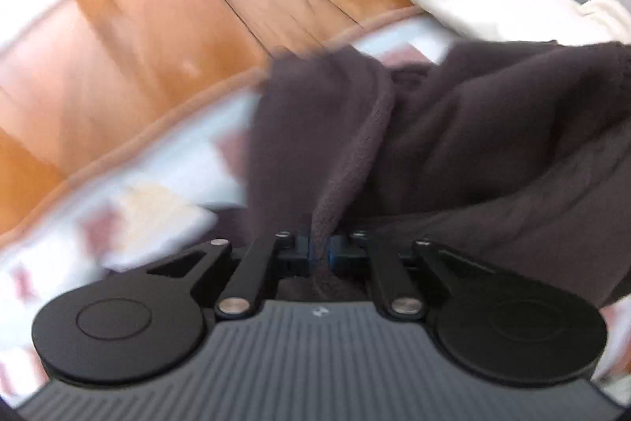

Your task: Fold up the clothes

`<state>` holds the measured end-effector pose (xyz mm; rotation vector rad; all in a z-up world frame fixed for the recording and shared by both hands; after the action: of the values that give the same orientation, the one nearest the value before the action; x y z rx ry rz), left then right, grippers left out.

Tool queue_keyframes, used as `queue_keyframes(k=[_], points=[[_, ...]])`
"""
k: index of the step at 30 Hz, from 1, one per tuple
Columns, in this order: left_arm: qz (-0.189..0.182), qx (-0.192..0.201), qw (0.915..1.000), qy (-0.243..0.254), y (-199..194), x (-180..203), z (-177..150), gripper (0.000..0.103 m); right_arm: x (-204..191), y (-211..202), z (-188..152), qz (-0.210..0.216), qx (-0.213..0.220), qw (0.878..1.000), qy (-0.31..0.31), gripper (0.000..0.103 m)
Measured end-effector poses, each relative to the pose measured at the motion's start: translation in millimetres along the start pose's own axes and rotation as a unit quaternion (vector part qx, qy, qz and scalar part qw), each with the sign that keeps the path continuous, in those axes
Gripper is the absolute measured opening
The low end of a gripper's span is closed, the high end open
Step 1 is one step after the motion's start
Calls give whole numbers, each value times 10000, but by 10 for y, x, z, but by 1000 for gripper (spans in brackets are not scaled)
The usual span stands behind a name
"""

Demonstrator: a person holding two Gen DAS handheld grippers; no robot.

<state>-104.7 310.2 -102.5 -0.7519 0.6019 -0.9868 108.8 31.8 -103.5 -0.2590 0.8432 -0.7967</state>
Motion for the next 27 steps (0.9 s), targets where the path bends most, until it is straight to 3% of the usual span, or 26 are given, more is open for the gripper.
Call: queue_keyframes(k=[5, 9, 10, 12, 15, 16, 17, 19, 22, 25, 26, 27], points=[[733, 601, 9951, -289, -700, -338, -24, 6, 101, 131, -34, -115, -8, 9998, 134, 9], [-302, 82, 9967, -748, -792, -164, -286, 10, -15, 195, 62, 87, 31, 9997, 220, 9], [-682, -215, 9944, -774, -709, -73, -350, 15, -80, 203, 112, 135, 80, 9997, 181, 9], [-1218, -407, 9872, -943, -654, 45, -395, 15, -265, 194, 209, 311, 161, 9994, 56, 9], [-1377, 304, 9872, -749, -825, 107, -223, 32, -668, 119, 304, 658, 243, 9970, -332, 8], [-1375, 661, 9864, -604, -904, 130, -148, 50, -808, 90, 306, 805, 251, 9953, -476, 8], [-1387, 1001, 9841, -473, -980, 160, -102, 61, -937, 63, 300, 957, 245, 9933, -593, 9], [-1499, 1478, 9773, -240, -1069, 167, -34, 66, -1197, 14, 277, 1433, 149, 9873, -661, 9], [-1798, 1785, 9674, 67, -1044, 204, -6, 75, -1605, -42, 211, 2247, -121, 9720, -673, 9], [-1661, 1988, 9654, 279, -789, 184, 73, 83, -2056, -83, 79, 2957, -475, 9501, -868, 9], [-1470, 1886, 9708, 199, -658, 119, 84, 77, -2174, -72, 9, 3086, -591, 9444, -969, 10], [-1274, 1656, 9779, 38, -537, 0, 85, 65, -2259, -39, -84, 3094, -690, 9415, -1141, 10]])
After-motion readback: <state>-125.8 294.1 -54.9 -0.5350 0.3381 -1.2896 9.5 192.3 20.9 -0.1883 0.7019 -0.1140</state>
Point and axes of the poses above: each gripper's, at about its wrist camera, not at the fingertips, and y roughly the way its jaws point, x to its right, z to its top, the point moved 8 cm from there along y, roughly the way its jaws point, and after that the axes turned 15 degrees about y, right-handed, at the moved point
